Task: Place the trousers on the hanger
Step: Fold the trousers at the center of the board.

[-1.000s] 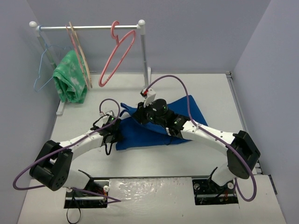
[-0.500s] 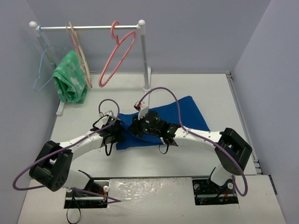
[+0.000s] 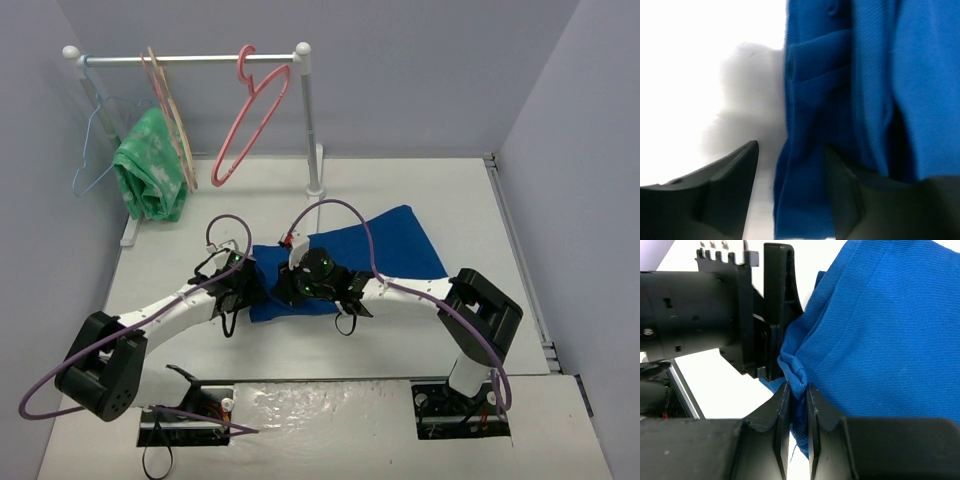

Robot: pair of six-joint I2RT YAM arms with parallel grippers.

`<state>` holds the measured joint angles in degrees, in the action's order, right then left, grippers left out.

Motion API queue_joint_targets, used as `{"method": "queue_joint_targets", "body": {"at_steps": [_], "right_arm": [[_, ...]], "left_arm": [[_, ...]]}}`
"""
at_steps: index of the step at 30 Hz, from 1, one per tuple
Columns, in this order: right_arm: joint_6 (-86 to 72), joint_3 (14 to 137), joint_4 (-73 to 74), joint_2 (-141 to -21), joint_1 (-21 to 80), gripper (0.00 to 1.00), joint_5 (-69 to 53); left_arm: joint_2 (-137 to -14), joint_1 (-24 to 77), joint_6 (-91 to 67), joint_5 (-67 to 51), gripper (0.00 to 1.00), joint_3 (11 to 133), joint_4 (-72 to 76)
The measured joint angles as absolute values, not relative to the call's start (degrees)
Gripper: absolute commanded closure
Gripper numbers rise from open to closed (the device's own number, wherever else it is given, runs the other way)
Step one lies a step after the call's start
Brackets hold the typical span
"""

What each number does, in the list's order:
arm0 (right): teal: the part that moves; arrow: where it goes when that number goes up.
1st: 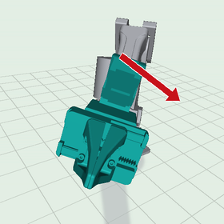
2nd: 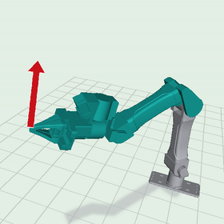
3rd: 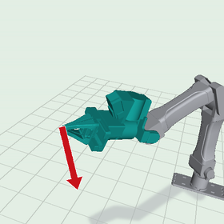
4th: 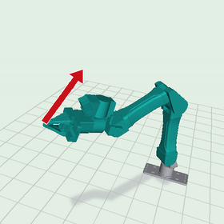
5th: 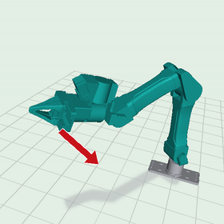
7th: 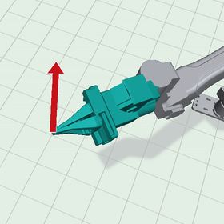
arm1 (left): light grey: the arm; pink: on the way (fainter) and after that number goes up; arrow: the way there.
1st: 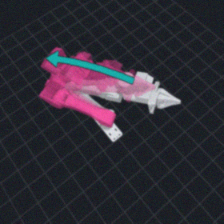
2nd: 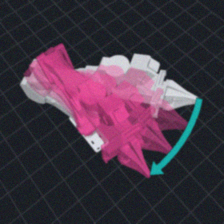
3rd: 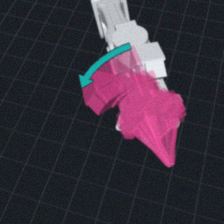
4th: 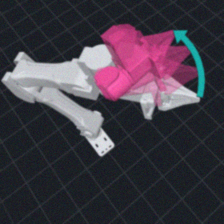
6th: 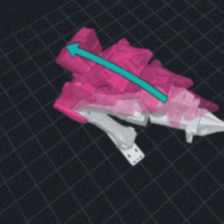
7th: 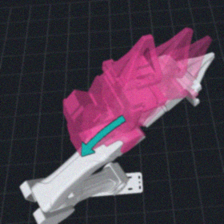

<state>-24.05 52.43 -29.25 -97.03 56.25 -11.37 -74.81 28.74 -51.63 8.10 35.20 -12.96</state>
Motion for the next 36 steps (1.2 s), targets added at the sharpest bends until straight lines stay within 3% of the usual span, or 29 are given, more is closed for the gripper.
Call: {"method": "queue_joint_targets", "body": {"at_steps": [3,11,23,25,27,31,36], "right_arm": [[-24.1,52.2,-29.4,-97.1,56.2,0.90,-11.5],[-24.1,52.1,-29.9,-98.2,56.3,0.85,-13.2],[-17.9,58.0,-23.3,-101.1,61.1,0.42,-16.7],[-16.5,59.1,-21.7,-100.9,61.9,0.41,-17.0],[-15.1,59.5,-19.3,-99.7,62.4,0.40,-16.6],[-13.4,59.4,-13.7,-94.6,60.4,0.41,-13.7],[-15.0,57.5,-12.1,-86.3,48.8,0.42,-11.1]], "left_arm": [[-72.2,28.7,-51.3,9.5,0.29,35.3,-15.9],[-64.6,27.7,-49.6,14.1,0.26,40.1,-25.7],[-53.3,26.6,-46.4,19.4,0.26,43.5,-34.6],[-53.4,26.6,-45.8,19.1,0.26,43.5,-34.6],[-53.7,26.6,-45.0,18.2,0.28,43.5,-34.3],[-55.8,26.7,-43.6,14.8,0.40,43.7,-32.5],[-61.0,29.2,-42.6,11.3,0.48,46.6,-29.8]]}}
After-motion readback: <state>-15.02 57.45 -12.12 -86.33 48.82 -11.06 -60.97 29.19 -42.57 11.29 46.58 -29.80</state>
